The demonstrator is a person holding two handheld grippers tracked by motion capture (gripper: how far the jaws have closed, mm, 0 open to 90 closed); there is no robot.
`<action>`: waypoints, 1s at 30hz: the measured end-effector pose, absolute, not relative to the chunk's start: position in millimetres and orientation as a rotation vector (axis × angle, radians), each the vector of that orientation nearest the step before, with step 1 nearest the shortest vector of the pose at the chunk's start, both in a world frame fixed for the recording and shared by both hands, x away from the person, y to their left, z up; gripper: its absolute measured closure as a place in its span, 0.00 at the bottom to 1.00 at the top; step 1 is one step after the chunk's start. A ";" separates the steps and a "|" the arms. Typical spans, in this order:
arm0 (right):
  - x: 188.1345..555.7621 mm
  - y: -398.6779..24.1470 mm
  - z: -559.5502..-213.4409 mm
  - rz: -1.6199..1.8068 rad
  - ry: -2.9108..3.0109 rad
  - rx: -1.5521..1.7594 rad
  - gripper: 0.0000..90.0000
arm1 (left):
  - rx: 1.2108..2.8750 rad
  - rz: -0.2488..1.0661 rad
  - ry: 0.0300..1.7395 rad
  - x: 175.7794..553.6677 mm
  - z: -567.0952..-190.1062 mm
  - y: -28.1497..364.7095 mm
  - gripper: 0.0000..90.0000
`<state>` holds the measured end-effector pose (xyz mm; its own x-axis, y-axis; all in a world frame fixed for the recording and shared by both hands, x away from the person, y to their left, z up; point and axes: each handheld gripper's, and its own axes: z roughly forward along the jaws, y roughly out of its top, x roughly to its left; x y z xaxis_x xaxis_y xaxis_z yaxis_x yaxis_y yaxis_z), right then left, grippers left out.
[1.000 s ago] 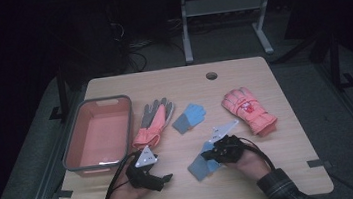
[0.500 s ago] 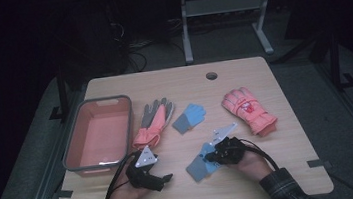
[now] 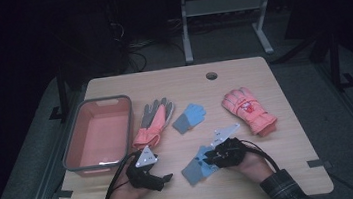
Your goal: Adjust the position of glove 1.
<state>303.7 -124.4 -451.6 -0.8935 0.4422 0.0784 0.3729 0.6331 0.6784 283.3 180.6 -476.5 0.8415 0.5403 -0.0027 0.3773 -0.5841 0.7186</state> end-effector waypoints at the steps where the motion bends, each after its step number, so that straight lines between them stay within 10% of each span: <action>1: 302.0 -127.4 -449.7 1.133 2.736 0.735 0.72 | 2.260 0.279 0.665 283.3 -476.6 180.6 0.13; 10: 288.8 -177.0 -454.1 1.112 2.611 0.886 0.42 | 2.262 0.280 0.665 283.3 -476.5 180.7 0.13; 30: 268.9 -257.0 -471.8 1.106 2.416 1.022 0.15 | 2.255 0.285 0.667 283.1 -477.0 180.5 0.13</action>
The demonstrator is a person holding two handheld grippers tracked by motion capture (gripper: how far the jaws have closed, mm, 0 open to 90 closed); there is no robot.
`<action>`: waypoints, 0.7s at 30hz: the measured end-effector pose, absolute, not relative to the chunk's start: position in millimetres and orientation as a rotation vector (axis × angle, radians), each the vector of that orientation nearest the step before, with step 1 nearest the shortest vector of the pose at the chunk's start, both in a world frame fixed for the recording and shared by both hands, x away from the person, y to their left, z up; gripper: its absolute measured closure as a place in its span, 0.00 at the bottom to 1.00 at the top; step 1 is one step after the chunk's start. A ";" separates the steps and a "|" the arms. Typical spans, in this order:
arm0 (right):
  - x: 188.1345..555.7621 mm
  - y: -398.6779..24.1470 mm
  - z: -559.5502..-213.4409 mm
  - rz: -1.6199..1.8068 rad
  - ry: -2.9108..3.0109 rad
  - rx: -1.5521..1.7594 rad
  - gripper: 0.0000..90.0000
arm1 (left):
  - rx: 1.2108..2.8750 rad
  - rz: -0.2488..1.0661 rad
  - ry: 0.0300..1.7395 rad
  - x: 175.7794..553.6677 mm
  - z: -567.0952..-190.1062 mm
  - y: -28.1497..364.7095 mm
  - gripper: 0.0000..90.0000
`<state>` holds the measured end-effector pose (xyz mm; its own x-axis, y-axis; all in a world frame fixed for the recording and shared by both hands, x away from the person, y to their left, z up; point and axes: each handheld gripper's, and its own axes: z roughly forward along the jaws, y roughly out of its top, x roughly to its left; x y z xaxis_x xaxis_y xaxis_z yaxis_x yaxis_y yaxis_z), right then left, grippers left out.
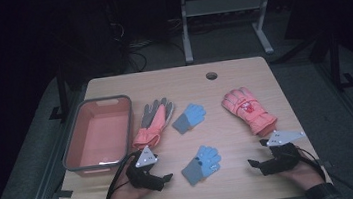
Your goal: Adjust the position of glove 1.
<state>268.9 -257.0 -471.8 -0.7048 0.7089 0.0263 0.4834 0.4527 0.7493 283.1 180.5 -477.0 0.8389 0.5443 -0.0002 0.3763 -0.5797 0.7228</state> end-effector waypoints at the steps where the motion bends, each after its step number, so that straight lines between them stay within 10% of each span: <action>1: 269.2 -257.4 -472.9 1.098 2.413 1.021 0.15 | 2.255 0.285 0.667 283.1 -477.0 180.5 0.13; 21: 270.2 -253.8 -481.8 1.059 2.448 1.054 0.11 | 2.266 0.240 0.712 285.6 -455.9 172.9 0.14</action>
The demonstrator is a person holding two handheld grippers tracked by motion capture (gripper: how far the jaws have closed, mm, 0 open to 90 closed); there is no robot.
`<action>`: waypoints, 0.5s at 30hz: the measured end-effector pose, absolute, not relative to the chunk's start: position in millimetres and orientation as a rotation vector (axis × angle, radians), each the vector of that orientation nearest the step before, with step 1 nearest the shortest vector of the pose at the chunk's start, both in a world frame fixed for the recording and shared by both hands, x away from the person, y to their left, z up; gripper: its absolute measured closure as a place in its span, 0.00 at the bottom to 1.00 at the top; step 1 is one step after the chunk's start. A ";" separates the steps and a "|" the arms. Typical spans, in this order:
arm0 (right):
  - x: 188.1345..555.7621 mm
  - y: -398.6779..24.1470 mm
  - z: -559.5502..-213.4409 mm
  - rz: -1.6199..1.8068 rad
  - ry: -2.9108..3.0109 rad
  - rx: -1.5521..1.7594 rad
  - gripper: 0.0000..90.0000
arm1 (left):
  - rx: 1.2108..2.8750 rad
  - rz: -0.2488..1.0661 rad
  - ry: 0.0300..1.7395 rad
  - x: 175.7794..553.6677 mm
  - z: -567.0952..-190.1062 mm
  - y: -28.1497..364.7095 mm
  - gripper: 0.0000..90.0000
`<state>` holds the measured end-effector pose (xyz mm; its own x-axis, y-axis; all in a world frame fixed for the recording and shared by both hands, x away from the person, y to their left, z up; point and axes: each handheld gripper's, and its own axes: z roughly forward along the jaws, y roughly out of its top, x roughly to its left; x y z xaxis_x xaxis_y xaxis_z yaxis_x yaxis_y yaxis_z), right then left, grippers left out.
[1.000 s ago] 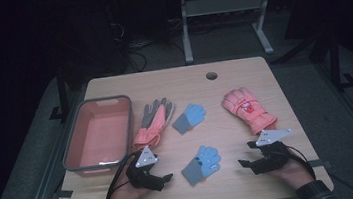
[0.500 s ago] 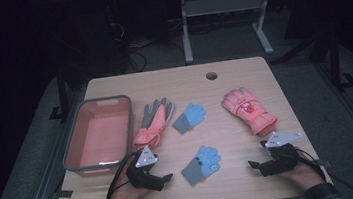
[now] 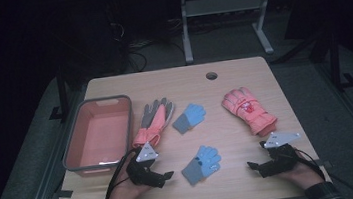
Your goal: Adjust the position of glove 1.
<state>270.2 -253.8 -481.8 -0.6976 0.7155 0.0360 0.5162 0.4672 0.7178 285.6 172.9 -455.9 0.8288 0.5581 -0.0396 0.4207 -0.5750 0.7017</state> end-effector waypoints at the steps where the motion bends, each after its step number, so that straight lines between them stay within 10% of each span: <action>1: 270.2 -253.8 -481.7 1.059 2.449 1.055 0.11 | 2.268 0.234 0.710 285.8 -453.5 171.6 0.14; 15: 270.1 -253.9 -481.7 1.058 2.448 1.056 0.11 | 2.285 0.222 0.709 312.9 -426.4 138.6 0.16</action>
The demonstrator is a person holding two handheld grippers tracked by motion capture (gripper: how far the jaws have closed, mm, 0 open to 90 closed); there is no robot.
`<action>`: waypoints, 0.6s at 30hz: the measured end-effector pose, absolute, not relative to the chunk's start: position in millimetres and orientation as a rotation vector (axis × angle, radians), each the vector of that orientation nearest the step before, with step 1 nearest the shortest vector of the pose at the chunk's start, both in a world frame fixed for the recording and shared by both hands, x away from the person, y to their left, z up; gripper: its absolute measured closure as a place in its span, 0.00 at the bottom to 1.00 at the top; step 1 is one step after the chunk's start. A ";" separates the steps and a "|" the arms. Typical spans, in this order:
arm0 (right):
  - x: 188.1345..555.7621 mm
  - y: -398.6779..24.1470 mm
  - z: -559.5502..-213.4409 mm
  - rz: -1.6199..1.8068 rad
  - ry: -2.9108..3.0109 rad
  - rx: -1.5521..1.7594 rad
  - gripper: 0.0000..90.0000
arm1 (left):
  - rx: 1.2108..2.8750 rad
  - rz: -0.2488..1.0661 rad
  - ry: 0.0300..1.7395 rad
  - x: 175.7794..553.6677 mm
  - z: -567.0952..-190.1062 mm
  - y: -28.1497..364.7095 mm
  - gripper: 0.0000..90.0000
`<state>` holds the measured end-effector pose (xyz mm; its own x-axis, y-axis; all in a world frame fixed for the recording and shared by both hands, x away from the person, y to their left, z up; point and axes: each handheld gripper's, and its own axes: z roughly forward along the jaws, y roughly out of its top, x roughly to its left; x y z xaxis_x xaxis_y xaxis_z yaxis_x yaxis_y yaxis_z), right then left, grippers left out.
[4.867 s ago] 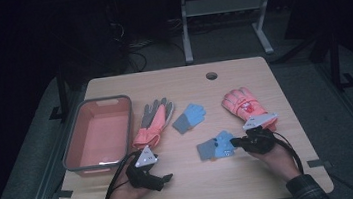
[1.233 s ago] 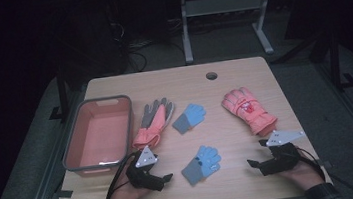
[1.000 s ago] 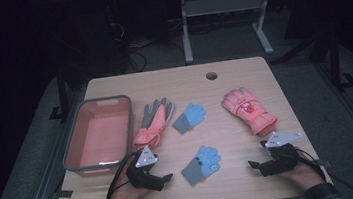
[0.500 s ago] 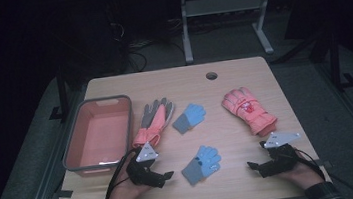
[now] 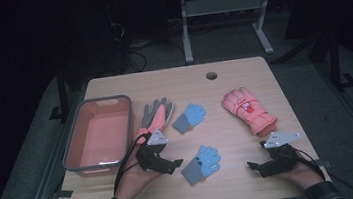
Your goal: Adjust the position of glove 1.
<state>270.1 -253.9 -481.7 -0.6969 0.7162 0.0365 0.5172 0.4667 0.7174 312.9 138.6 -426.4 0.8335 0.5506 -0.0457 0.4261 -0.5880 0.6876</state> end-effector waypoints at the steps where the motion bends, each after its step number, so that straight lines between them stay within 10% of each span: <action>1: 270.1 -253.9 -481.8 1.059 2.448 1.055 0.11 | 2.287 0.228 0.712 316.4 -425.6 136.5 0.16; 18: 270.1 -253.9 -481.8 1.059 2.447 1.055 0.11 | 2.302 0.316 0.691 374.1 -411.7 110.2 0.33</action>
